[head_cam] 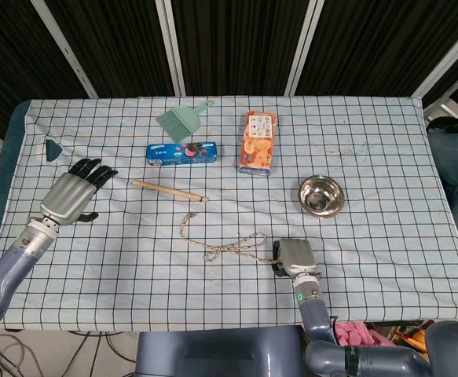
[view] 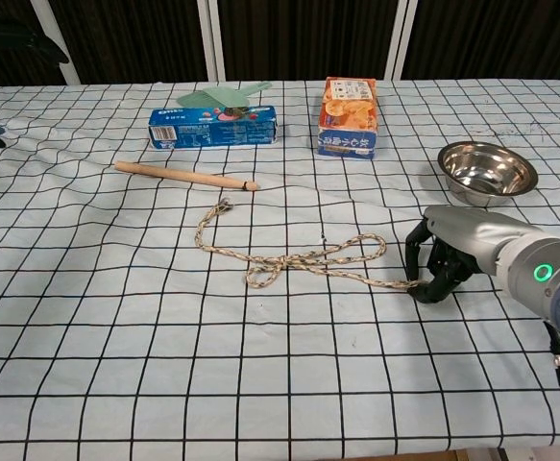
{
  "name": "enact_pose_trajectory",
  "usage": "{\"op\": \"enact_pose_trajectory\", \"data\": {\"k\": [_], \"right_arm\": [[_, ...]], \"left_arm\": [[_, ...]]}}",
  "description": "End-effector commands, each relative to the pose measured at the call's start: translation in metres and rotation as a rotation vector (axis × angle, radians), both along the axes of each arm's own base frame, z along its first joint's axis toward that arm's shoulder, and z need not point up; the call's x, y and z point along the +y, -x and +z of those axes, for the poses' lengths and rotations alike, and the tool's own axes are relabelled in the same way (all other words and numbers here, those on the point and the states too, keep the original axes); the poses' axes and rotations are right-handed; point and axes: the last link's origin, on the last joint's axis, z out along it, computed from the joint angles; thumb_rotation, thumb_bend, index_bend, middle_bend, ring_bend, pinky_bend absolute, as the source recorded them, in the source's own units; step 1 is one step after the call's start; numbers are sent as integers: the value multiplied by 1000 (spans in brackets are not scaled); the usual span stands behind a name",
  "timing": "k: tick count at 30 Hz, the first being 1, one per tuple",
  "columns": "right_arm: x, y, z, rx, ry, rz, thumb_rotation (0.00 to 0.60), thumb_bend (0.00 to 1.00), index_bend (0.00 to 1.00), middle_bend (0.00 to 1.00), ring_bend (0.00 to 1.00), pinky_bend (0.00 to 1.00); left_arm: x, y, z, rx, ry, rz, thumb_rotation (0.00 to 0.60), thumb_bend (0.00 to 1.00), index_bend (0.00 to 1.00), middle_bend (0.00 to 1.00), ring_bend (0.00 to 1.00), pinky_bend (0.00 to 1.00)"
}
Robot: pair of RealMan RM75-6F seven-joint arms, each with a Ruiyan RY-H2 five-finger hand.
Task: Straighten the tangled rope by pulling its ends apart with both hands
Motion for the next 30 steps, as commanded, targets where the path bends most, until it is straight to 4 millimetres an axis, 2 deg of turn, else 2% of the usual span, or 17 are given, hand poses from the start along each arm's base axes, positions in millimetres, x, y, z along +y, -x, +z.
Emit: {"op": "enact_pose_trajectory", "data": {"k": [1,5,10,16,23,27,30], "right_arm": [[0,0,0,-2,0,-1,600,317,588,900,955,1000],[0,0,-1,2,-3,0,600,342,589,900,956,1000],[0,0,-1,0,-6,1,600,390,595,901,956,1000],[1,3,-2,6,-23,-1,600,406,605,902,957,1000],[1,2,0,-4,-14,2,600,408,613,902,958,1000],[0,5,3,1,0,-3,600,408,613,902,958,1000],[-2,8,6,3,13,-14,600,408,612,904,958,1000]], "left_arm": [[2,-5,-6,9,11,-12,600,70,163,172,74,132],[2,-8,-12,20,26,-13,600,86,167,172,74,132],[5,-9,-20,22,51,8,600,233,184,172,74,132],[13,-18,-37,1,134,52,600,275,235,186,86,140],[28,-36,-67,24,263,97,600,242,260,303,234,270],[34,-47,-85,96,290,51,600,174,263,339,289,310],[34,-57,-96,125,309,17,600,162,266,359,306,322]]}}
